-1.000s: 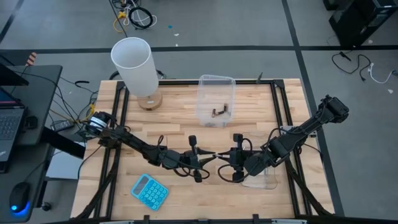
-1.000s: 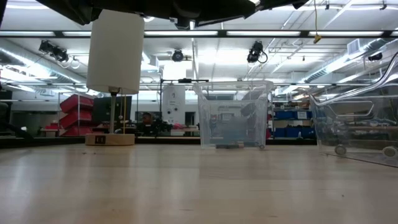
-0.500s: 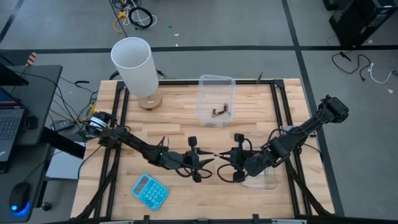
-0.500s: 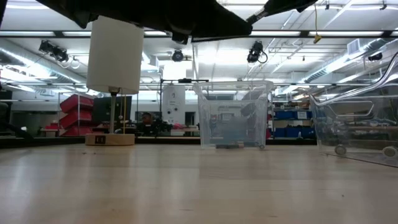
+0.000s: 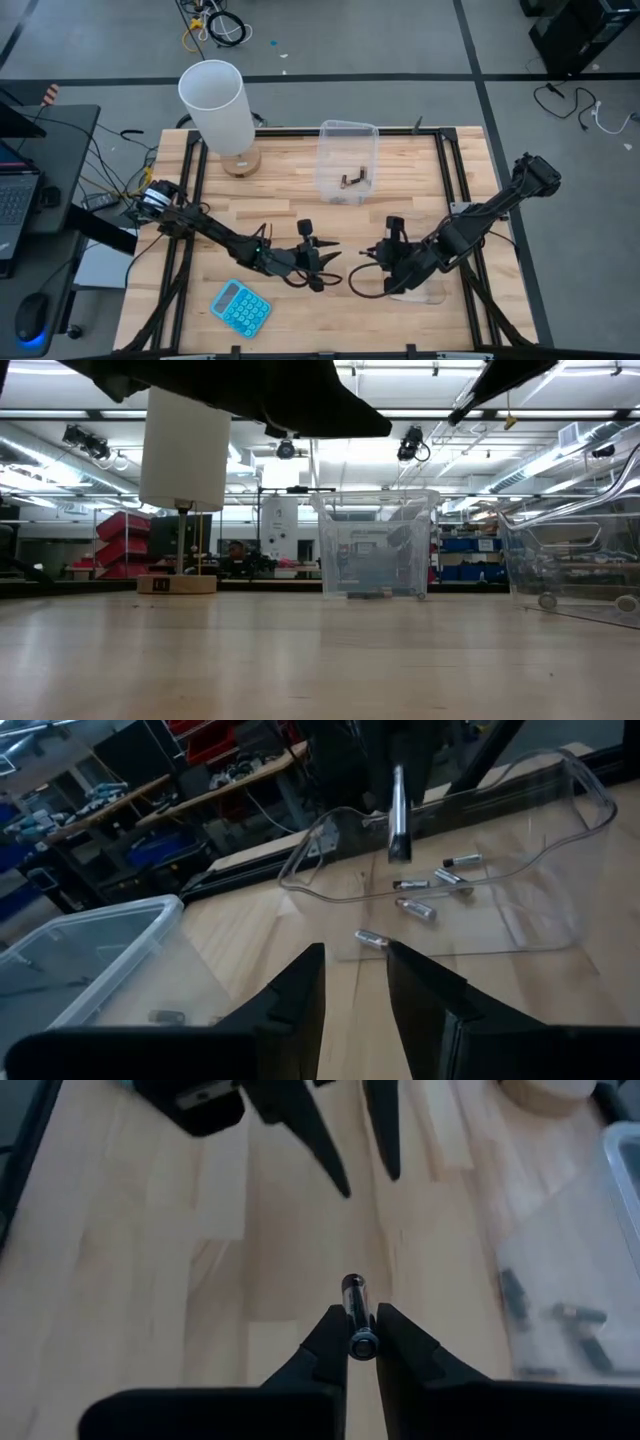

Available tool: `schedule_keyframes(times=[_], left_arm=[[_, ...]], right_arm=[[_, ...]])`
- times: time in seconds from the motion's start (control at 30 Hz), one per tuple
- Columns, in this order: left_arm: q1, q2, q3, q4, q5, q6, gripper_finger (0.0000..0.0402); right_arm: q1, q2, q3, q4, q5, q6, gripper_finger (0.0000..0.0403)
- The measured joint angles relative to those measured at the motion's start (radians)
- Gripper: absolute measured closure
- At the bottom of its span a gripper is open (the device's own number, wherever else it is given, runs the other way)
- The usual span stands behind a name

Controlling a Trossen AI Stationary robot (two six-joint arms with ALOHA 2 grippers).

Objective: Sort batteries
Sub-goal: Put the silver battery into the bottom transparent bin

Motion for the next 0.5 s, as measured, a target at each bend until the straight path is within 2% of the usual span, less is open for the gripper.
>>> schedule_keyframes(times=[0.27,0.5], left_arm=[[0.0,0.0,0.0,-0.001,0.0,0.002,0.029],[0.0,0.0,0.0,-0.001,-0.001,0.003,0.029]], right_arm=[[0.007,0.0,0.135,-0.287,-0.151,0.128,0.0374],[0.007,0.0,0.168,-0.482,-0.365,0.254,0.0377]])
